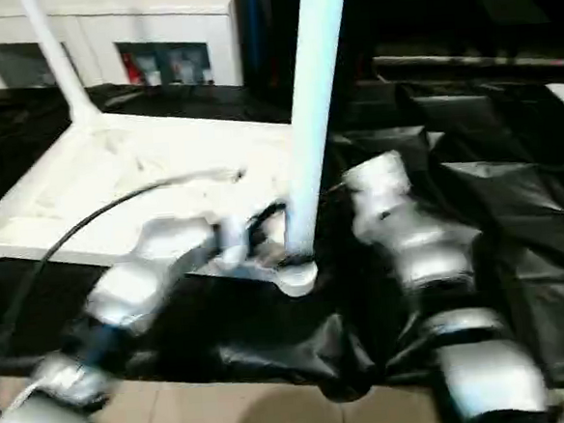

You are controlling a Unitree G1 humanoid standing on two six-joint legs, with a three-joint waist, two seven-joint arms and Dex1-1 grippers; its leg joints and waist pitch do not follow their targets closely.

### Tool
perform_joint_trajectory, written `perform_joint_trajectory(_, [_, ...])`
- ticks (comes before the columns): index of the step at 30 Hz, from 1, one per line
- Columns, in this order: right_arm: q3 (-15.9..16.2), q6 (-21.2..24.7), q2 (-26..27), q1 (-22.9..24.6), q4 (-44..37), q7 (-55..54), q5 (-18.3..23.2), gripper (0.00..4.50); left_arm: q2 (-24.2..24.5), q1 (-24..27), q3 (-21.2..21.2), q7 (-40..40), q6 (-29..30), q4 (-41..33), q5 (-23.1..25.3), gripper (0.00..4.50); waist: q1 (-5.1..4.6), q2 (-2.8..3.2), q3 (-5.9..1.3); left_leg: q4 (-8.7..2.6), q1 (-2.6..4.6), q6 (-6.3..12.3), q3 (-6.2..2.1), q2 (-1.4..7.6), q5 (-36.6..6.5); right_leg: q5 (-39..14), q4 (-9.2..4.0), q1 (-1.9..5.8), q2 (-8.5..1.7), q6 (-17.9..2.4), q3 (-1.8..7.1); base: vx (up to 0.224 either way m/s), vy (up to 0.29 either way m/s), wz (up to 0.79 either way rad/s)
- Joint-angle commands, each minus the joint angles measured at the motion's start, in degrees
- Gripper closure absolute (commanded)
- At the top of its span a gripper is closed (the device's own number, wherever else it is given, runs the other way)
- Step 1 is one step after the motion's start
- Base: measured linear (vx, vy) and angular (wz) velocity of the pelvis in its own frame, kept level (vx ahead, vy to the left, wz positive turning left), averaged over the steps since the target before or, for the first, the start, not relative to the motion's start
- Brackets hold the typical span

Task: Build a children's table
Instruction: Rotate table base

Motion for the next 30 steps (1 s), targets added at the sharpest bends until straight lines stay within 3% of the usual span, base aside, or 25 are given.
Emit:
perform_joint_trajectory(1, [0.52,0.31,-1.55,1.87,-3.88,5.1,0.56,0.4,3.07,-0.74,-2.2,-4.09,-2.1,1.38,2.61,0.03,0.2,0.66,-4.72,-3.54,0.93,2.59,0.2,0.27,-15.15,-12.02,-4.01,3.5,-1.68,-13.43,1.53,0.0,0.0,0.0])
perform_joint_trajectory(3, [1.46,0.5,-2.89,3.38,-5.93,8.09,0.39,0.4,4.51,-1.64,-2.92,-5.2,-3.07,3.58,4.02,0.2,0.09,0.36,-4.65,-3.51,0.93,2.69,0.38,0.2,-15.71,-12.26,-4.18,3.58,-1.56,-13.26,1.54,0.0,0.0,0.0])
perform_joint_trajectory(5, [2.91,0.76,-4.78,5.77,-9.32,13.19,0.63,0.4,6.09,-2.96,-4.05,-6.16,-4.88,6.55,6.02,0.2,0.37,0.59,-4.73,-3.5,1.08,2.77,0.36,0.24,-16.21,-13.63,-4.34,3.56,-1.61,-12.8,1.5,0.0,0.0,0.0])
perform_joint_trajectory(6, [5.48,3.1,-8.47,10.29,-16.79,23.01,2.4,0.4,7.06,-5.03,-5.26,-5.75,-7.91,11.09,9.01,0.32,0.58,0.9,-4.53,-3.65,1.13,2.9,0.34,0.3,-17.45,-14.96,-4.64,3.53,-1.44,-12.41,1.36,0.0,0.0,0.0])
perform_joint_trajectory(9, [7.23,6.59,-11.72,14.08,-24.6,30.1,5.16,0.4,7.09,-6.57,-5.77,-5.08,-10.05,14.51,10.68,0.69,0.89,0.58,-4.43,-3.71,0.76,3.77,0.24,0.26,-17.06,-16.07,-4.9,3.94,-1.57,-11.44,1.4,0.0,0.0,0.0])
perform_joint_trajectory(11, [8.62,11.54,-14.65,17.04,-32.55,34.92,8.5,0.4,6.22,-7.73,-5.55,-4.8,-11.03,17.01,10.49,0.82,1.16,0.88,-4.58,-3.54,0.84,4.1,0.1,0.39,-16.36,-16.79,-4.72,3.88,-1.78,-11.38,1.48,0.0,0.0,0.0])
perform_joint_trajectory(15, [11.07,17.05,-19.0,20.74,-43.09,40.72,11.3,0.4,5.09,-9.45,-5.36,-5.14,-13.13,20.8,10.71,1.08,1.29,0.69,-4.43,-3.51,0.68,4.43,0.13,0.29,-16.06,-20.23,-5.31,3.7,-1.86,-10.22,1.45,0.0,0.0,0.0])
perform_joint_trajectory(21, [11.79,22.19,-21.54,22.17,-49.86,43.84,11.79,0.4,3.63,-12.02,-5.61,-6.34,-16.2,27.62,12.01,1.48,1.37,0.25,-4.3,-3.56,0.81,3.67,-0.02,0.18,-16.73,-26.7,-6.02,3.18,-2.03,-7.95,1.23,0.0,0.0,0.0])
perform_joint_trajectory(25, [12.52,24.34,-21.82,22.28,-51.99,43.57,12.14,0.4,3.25,-13.13,-5.78,-5.87,-17.19,30.66,13.19,1.74,1.59,0.29,-4.33,-3.66,0.77,3.47,-0.16,0.2,-16.45,-26.78,-6.11,3.18,-2.04,-7.27,1.24,0.0,0.0,0.0])
perform_joint_trajectory(30, [13.24,26.37,-21.89,22.36,-53.66,42.85,11.9,0.4,2.57,-14.27,-5.37,-3.4,-19.37,34.49,14.27,2.29,2.07,0.55,-4.49,-3.58,0.76,3.22,-0.18,0.27,-15.81,-24.04,-5.86,3.23,-2.12,-8.13,1.32,0.0,0.0,0.0])
